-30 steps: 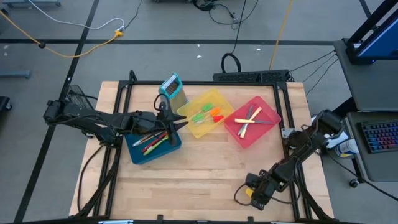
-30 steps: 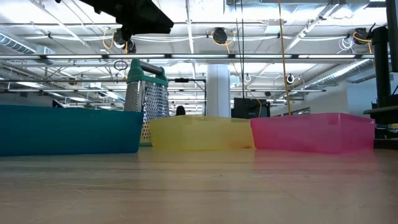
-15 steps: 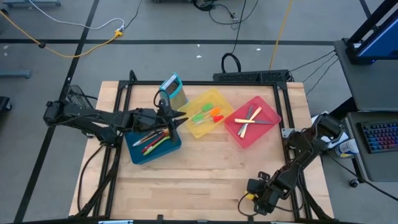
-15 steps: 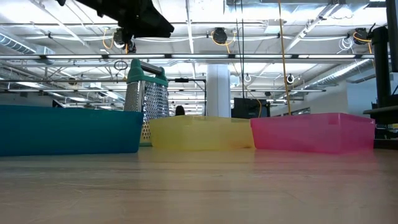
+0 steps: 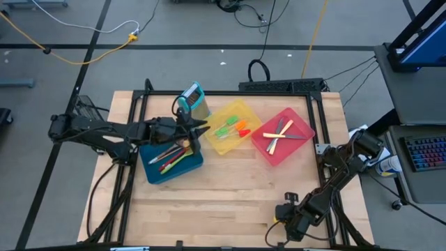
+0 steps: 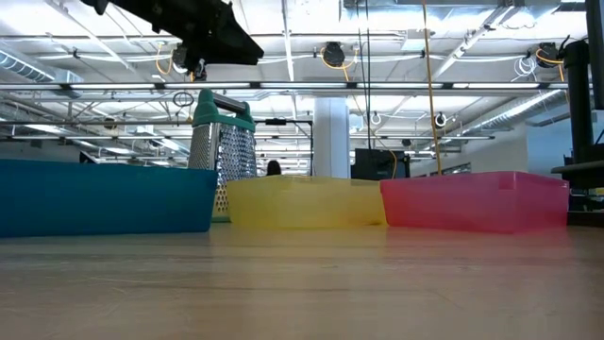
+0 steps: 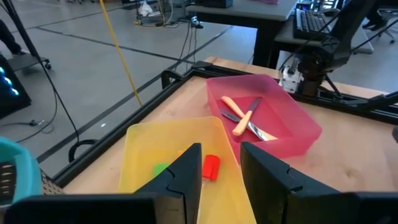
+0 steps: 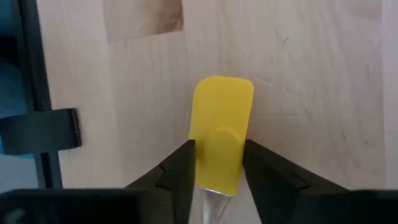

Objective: Pick & Place Kitchen Items
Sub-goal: Put the yellow spatula into the yellow bin

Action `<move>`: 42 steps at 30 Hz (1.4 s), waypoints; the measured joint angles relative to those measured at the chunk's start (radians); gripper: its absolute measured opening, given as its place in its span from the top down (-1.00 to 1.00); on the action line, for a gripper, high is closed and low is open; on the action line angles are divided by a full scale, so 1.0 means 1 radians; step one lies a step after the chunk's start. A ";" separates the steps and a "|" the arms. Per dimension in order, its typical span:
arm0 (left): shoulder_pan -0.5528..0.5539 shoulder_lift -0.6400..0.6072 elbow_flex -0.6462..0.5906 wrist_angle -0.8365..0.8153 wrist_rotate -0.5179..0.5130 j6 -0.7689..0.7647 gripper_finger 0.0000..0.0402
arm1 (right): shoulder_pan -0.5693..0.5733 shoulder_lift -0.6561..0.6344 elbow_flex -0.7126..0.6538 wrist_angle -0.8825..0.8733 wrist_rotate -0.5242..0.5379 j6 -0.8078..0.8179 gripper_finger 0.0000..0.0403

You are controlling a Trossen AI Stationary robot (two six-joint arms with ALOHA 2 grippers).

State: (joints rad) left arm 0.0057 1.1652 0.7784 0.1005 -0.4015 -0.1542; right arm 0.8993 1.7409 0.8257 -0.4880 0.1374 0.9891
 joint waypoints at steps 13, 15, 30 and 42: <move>0.020 0.000 0.000 -0.020 0.000 0.002 0.44 | 0.000 -0.003 -0.002 0.029 0.042 0.019 0.69; 0.020 0.000 0.000 -0.021 0.000 -0.002 0.44 | 0.000 -0.018 -0.003 0.031 0.050 0.019 0.83; 0.019 0.000 0.000 -0.046 0.042 -0.005 0.44 | -0.002 -0.135 -0.014 0.067 0.182 -0.078 0.93; 0.019 0.000 0.000 -0.046 0.042 -0.012 0.44 | -0.060 -0.279 -0.034 0.014 0.444 -0.269 0.96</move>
State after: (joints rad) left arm 0.0243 1.1652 0.7784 0.0544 -0.3595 -0.1660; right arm 0.8389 1.4621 0.7915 -0.4744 0.5814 0.7200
